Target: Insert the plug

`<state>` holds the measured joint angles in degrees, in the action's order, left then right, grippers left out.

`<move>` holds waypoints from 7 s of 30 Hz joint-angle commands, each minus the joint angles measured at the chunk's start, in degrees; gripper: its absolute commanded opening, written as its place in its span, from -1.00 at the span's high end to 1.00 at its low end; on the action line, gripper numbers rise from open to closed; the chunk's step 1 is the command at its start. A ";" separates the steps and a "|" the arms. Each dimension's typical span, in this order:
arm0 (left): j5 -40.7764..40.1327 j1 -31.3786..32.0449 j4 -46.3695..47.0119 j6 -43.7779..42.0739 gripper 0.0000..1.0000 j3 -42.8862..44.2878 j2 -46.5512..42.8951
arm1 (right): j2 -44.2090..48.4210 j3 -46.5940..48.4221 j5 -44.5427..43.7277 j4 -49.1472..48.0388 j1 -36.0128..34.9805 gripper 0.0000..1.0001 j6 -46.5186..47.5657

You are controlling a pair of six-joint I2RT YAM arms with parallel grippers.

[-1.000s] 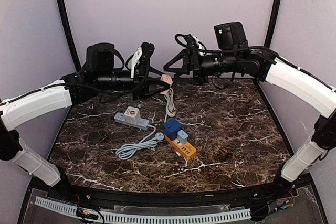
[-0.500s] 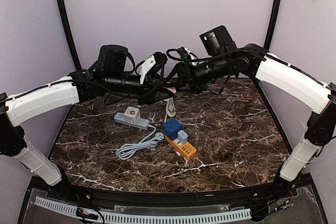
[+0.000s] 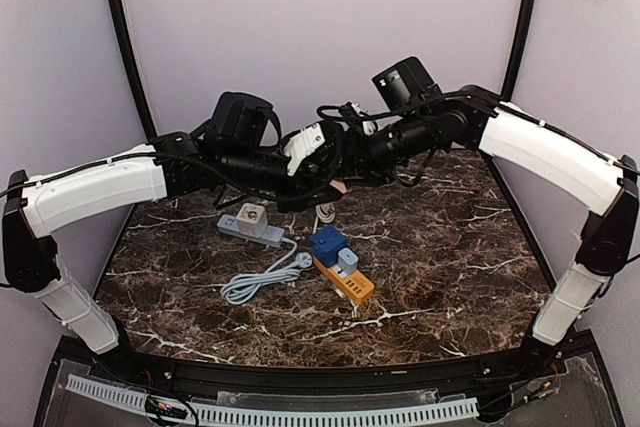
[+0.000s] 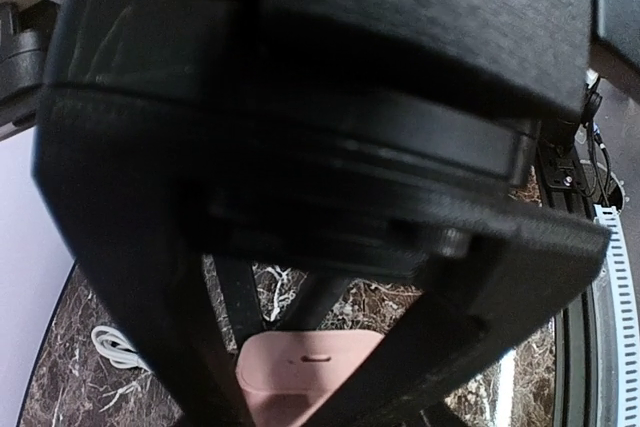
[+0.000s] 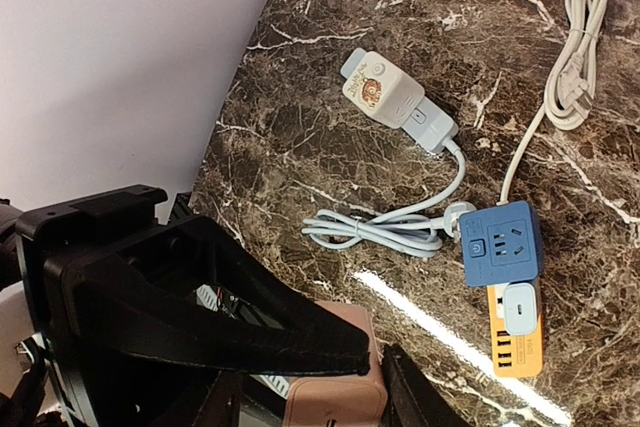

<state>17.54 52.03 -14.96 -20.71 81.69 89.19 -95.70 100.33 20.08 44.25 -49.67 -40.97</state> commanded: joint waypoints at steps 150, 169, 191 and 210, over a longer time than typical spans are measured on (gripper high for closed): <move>-3.69 3.63 -5.57 34.36 0.10 -0.72 20.45 | 26.82 -22.78 -22.41 16.88 10.79 1.00 1.56; 1.09 5.33 -8.65 28.76 0.16 11.72 30.81 | 29.68 -21.96 -23.87 22.10 10.82 1.00 1.26; -0.66 6.90 -2.75 33.31 -0.86 -7.84 17.30 | 20.46 -23.85 -15.43 9.17 10.85 1.00 9.46; -19.18 -0.81 -8.75 31.33 -0.97 -16.60 -8.69 | -0.35 -12.17 -6.68 4.29 6.95 1.00 17.37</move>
<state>6.17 54.08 -18.74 12.25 70.17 86.89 -91.48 83.77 11.70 50.74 -40.71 -25.76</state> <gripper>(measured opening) 0.987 0.249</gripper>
